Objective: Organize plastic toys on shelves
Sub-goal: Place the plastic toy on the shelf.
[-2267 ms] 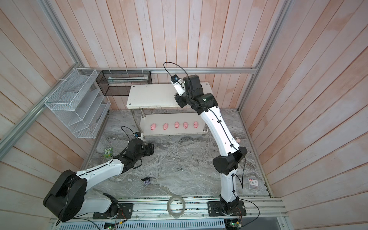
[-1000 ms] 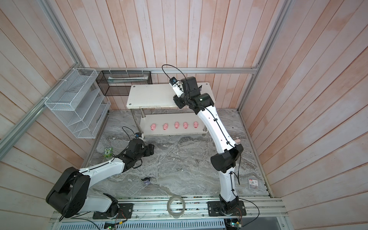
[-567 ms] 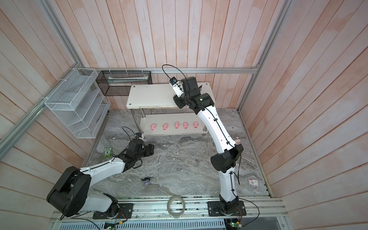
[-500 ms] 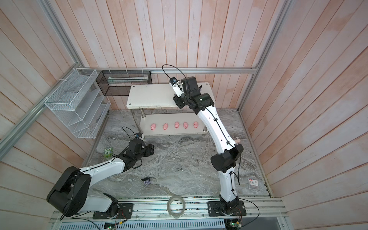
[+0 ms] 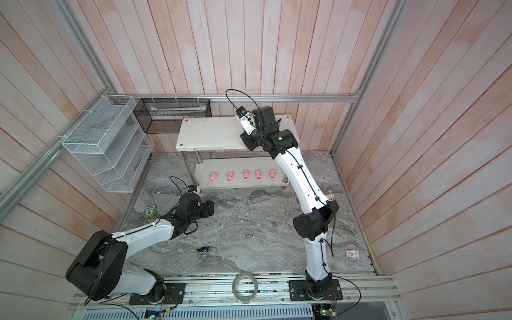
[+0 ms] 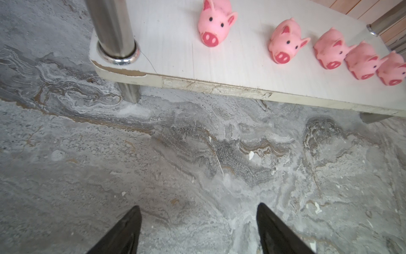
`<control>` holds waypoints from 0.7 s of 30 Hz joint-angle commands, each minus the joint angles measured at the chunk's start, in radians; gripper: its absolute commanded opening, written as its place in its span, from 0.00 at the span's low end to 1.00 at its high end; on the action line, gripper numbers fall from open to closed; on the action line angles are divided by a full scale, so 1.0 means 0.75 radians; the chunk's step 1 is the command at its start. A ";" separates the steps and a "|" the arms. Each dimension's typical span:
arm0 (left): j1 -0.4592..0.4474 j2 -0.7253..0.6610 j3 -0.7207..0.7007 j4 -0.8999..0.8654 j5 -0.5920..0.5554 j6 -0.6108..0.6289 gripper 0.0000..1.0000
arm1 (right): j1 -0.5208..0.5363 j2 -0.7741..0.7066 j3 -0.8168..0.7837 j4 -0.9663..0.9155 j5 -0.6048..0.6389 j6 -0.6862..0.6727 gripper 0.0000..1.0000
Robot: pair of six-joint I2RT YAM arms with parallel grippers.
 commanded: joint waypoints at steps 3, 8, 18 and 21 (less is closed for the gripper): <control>0.005 0.012 0.008 0.031 0.019 0.013 0.83 | -0.008 -0.038 0.035 0.054 0.002 0.009 0.56; 0.007 0.011 0.006 0.031 0.021 0.011 0.83 | -0.012 -0.080 0.002 0.107 -0.024 0.021 0.56; 0.007 0.004 -0.007 0.039 0.019 0.006 0.83 | -0.028 -0.242 -0.194 0.252 -0.104 0.084 0.57; 0.007 0.007 -0.008 0.041 0.021 0.005 0.83 | -0.050 -0.328 -0.319 0.338 -0.145 0.132 0.57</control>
